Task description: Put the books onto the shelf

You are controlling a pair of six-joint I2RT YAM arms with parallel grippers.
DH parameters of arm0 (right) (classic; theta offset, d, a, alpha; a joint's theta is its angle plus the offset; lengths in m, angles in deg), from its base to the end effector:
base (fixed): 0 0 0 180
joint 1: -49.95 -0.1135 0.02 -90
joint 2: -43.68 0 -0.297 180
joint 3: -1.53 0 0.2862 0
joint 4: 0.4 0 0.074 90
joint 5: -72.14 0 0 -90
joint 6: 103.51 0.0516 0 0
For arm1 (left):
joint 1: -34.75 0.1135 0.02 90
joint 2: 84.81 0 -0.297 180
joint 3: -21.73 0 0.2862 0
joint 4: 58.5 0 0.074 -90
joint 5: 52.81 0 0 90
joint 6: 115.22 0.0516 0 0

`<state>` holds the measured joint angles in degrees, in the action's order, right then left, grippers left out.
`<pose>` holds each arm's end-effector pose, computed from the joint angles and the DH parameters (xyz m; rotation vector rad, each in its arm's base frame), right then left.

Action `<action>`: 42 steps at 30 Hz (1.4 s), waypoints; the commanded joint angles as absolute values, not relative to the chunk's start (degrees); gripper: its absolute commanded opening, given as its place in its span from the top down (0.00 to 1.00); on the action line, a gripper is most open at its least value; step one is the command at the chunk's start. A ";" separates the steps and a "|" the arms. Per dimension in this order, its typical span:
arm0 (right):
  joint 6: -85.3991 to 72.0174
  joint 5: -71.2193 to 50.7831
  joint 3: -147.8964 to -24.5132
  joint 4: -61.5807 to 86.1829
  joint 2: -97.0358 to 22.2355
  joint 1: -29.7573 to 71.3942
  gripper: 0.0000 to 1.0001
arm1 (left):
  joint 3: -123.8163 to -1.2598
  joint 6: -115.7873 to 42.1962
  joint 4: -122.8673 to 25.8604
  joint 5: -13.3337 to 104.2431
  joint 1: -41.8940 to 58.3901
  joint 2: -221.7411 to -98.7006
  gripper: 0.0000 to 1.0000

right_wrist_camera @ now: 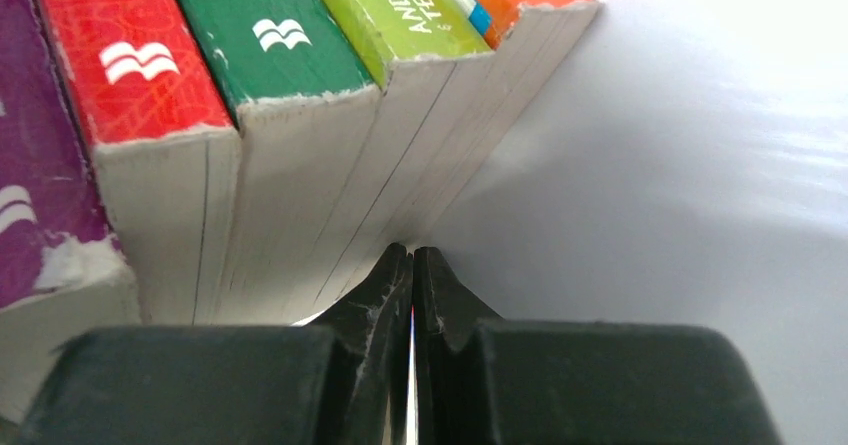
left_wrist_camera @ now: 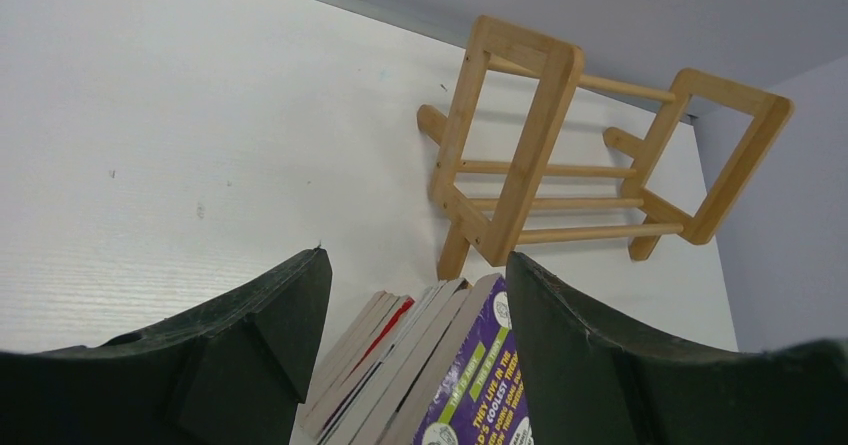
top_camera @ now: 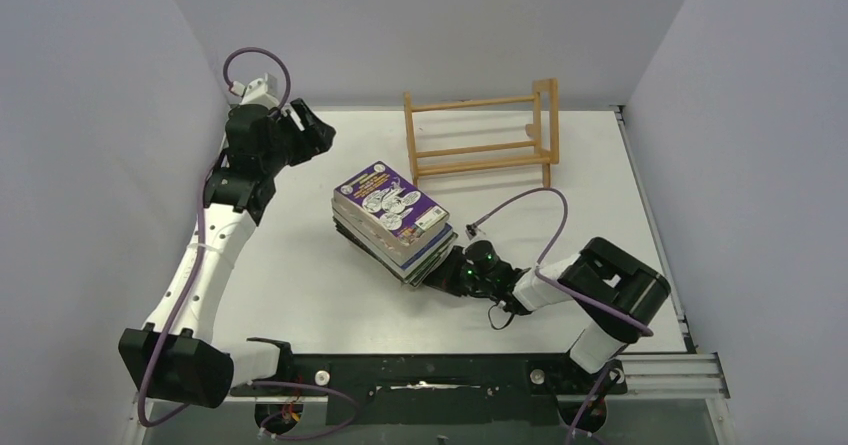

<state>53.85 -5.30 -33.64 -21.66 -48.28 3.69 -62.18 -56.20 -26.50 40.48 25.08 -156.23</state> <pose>0.1911 0.2159 0.0986 0.3204 2.4980 1.2345 0.3180 -0.0572 0.4150 -0.3211 1.9203 -0.5302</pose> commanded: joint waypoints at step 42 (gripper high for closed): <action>13.27 -2.20 -64.33 33.60 -18.48 30.13 0.49 | -73.44 -54.66 -22.14 54.32 32.99 -155.79 0.47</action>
